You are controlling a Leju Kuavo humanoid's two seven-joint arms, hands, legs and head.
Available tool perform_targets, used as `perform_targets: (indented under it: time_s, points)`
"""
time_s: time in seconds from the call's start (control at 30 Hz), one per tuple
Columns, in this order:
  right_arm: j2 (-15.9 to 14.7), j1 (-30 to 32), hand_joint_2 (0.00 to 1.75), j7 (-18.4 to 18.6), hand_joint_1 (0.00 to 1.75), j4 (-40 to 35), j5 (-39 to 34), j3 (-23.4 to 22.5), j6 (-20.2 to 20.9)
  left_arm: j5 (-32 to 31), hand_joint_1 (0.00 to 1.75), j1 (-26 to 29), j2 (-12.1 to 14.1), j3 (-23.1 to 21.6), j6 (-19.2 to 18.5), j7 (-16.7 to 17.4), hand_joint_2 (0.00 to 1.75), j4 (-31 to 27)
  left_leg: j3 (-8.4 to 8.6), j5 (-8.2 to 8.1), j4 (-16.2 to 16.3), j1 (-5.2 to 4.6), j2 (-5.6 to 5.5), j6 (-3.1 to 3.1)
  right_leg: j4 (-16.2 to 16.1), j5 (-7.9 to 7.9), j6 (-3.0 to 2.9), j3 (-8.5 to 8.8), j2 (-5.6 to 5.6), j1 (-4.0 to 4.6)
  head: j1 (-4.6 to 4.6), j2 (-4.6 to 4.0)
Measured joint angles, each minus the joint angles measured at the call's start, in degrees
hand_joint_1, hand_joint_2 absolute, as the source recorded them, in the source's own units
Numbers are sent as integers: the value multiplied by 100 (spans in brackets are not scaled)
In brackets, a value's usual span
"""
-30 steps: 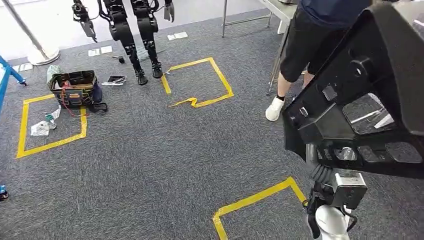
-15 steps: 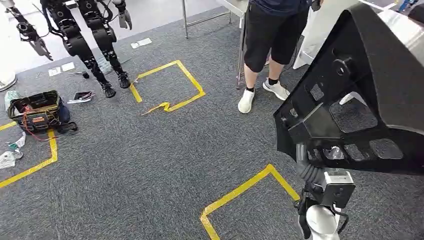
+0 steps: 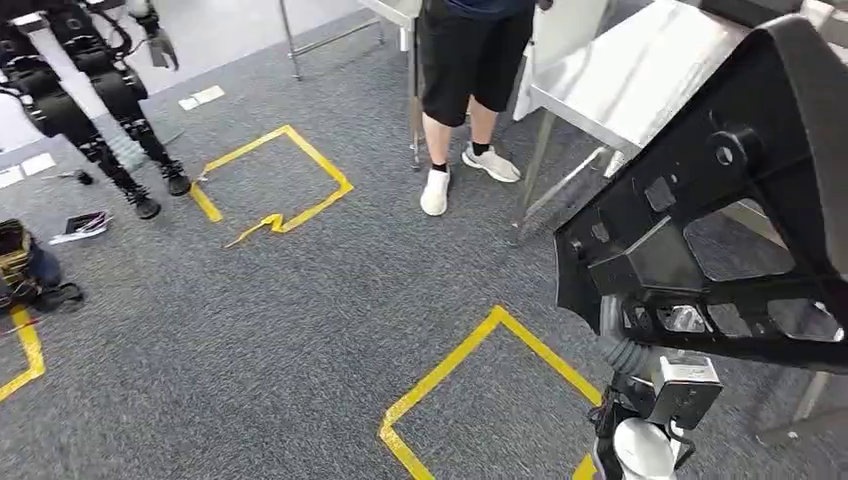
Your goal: Take the parts from the cabinet and place them on the table.
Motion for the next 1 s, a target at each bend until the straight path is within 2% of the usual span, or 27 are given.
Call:
perform_targets:
  time_s: [0.03, 0.07, 0.1, 0.13, 0.2, 0.23, 0.27, 0.3, 0.33, 0.37, 0.4, 0.43, 0.5, 0.53, 0.57, 0.6, 0.63, 0.7, 0.73, 0.77, 0.8, 0.83, 0.87, 0.9, 0.93, 0.97, 1.0]
  points:
    - [0, -1, 175, 5, 175, -29, 22, 0, -2, -4, 0, -2, -4, -2, -30, -2, 175, 0, 22, -19, 8, -2, 65, -29, -578, 161, 42, 333, -195, -1, 4, 0]
    - [0, -14, 175, 5, 175, -37, 40, 0, -4, -4, 0, -2, 9, -2, -42, -2, 175, -7, 36, -47, 22, -60, 110, -66, -843, 146, -4, 448, -502, 17, 20, 0]
    - [7, -12, 175, 18, 175, -51, 46, 2, -4, -4, 0, -1, 7, -2, -46, -4, 175, -9, 39, -76, 33, -78, 166, -101, -838, 189, -62, 499, -405, 37, 0, 0]
    - [4, -7, 175, 24, 175, -63, 55, 0, -9, -6, 0, -5, 13, -2, -57, -4, 175, -11, 61, -72, 33, -82, 211, -112, -821, 185, -101, 480, -332, 40, -46, 0]
    - [0, -6, 175, 59, 175, -81, 88, -13, -24, -7, 0, -9, 20, -2, -96, 31, 175, -13, 89, -86, 25, -56, 348, -152, -825, 212, -160, 452, -188, 39, -40, 0]
    - [0, -1, 175, 70, 175, -114, 107, -13, -24, -5, 0, -12, 17, -2, -111, 48, 175, -13, 74, -135, 56, -21, 311, -196, -849, 240, -214, 466, -108, -32, -46, 0]
    - [2, 7, 175, 79, 175, -155, 131, -18, -24, 13, 0, -20, 20, -2, -131, 68, 175, -13, 15, -292, 235, 2, -35, -232, -847, 246, -228, 457, -50, -33, -59, 0]
    - [4, 0, 175, 90, 175, -171, 151, -20, -24, 41, 0, -17, 17, -2, -157, 74, 175, -13, -125, -510, 563, 17, -241, -246, -847, 255, -282, 451, -7, -34, -67, 0]
    - [9, -1, 175, 92, 175, -175, 164, -20, -20, 83, 0, -8, 13, 4, -162, 90, 175, -13, -379, -787, 1103, 20, -379, -260, -847, 260, -303, 438, 64, -29, -83, 0]
    - [7, 5, 175, 92, 175, -173, 175, -20, -4, 96, 0, 7, 9, 11, -162, 98, 175, -13, -630, -984, 1599, 23, -425, -270, -845, 273, -322, 421, 148, -18, -87, 0]
    - [4, 14, 175, 92, 175, -173, 179, -20, 13, 114, 0, 12, 9, 15, -160, 101, 175, -13, -783, -1034, 1865, 24, -438, -270, -844, 275, -322, 412, 222, -10, -85, 0]
    - [2, 15, 175, 92, 175, -173, 179, -20, 33, 125, 0, 13, 7, 20, -160, 101, 175, -13, -803, -946, 1861, 24, -444, -259, -843, 287, -338, 410, 300, -3, -87, 0]
    - [0, 9, 175, 85, 175, -173, 179, -22, 48, 127, 0, 11, 7, 20, -162, 85, 175, -13, -531, -520, 1270, 29, -477, -219, -840, 293, -328, 420, 443, -3, -88, 0]
    - [0, 4, 175, 81, 175, -173, 179, -22, 57, 125, 0, 9, 9, 20, -168, 66, 175, -13, -220, -200, 642, 35, -601, -185, -840, 302, -314, 429, 532, -3, -90, 0]
    - [0, -7, 175, 79, 175, -173, 179, -24, 59, 120, 0, 9, 15, 20, -177, 48, 175, -13, -23, -73, 230, 51, -950, -147, -840, 313, -296, 421, 596, -17, -90, 0]
    - [0, -34, 175, 79, 175, -173, 177, -26, 59, 103, 0, 9, 20, 20, -186, 31, 175, -13, 37, -119, 74, 67, -1024, -135, -805, 320, -272, 383, 655, 68, -79, 0]
    - [0, -48, 175, 79, 175, -173, 179, -26, 59, 94, 0, 9, 22, 18, -201, 24, 175, -15, 23, -120, 101, 37, -936, -148, -817, 347, -234, 349, 712, 22, -83, 0]
    - [-2, -37, 175, 77, 175, -173, 179, -28, 59, 87, 0, 6, 22, 18, -225, 15, 175, -15, 17, -103, 103, -12, -817, -103, -858, 390, -139, 315, 847, -24, -85, 0]
    - [-7, -34, 175, 77, 175, -175, 182, -31, 59, 90, 0, 1, 15, 20, -230, 15, 175, -13, 31, -44, 21, 37, -717, -44, -850, 404, -98, 235, 884, 34, -81, 0]
    - [-13, -20, 175, 77, 175, -175, 188, -31, 61, 92, 0, -9, 15, 20, -225, 18, 175, -17, 44, -16, -7, 33, -635, -18, -715, 325, -116, 187, 567, 15, -83, 0]
    - [-15, -42, 175, 77, 175, -175, 188, -28, 61, 107, 0, -8, 15, 20, -216, 18, 175, -17, 31, -7, -12, 34, -570, 9, -428, 158, -153, 54, 330, 55, -21, 0]
    - [-9, -48, 175, 77, 175, -175, 188, -24, 70, 107, 0, 1, 15, 20, -212, 22, 175, -17, 20, -6, -12, 20, -473, 17, 53, -72, -184, -171, 204, 52, -2, 0]
    - [-7, -38, 175, 77, 175, -175, 188, -20, 72, 107, 0, 6, 9, 20, -210, 22, 175, -17, 9, -6, -10, 14, -380, 19, 521, -261, -199, -377, 156, 45, -13, 0]
    - [-9, -22, 175, 77, 175, -173, 188, -20, 72, 109, 0, 7, 7, 20, -210, 24, 175, -17, -2, -6, -8, 13, -292, 18, 913, -388, -185, -542, 132, 42, 0, 0]
    - [-9, -11, 175, 79, 175, -173, 188, -20, 72, 114, 0, 6, 4, 20, -201, 26, 175, -17, -4, -7, -7, 15, -210, 17, 1014, -395, -142, -573, 118, 33, 4, 0]
    - [-9, -11, 175, 81, 175, -171, 188, -20, 81, 116, 0, 3, -7, 20, -153, 50, 175, -17, -3, -9, -5, 20, -131, 14, 835, -313, -86, -452, 98, 17, 9, 0]
    - [-9, -18, 175, 81, 175, -171, 188, -20, 87, 109, 0, -5, -37, 20, -101, 76, 175, -17, 5, -16, -3, 24, -59, 3, 383, -148, -17, -191, 52, 4, 4, 0]
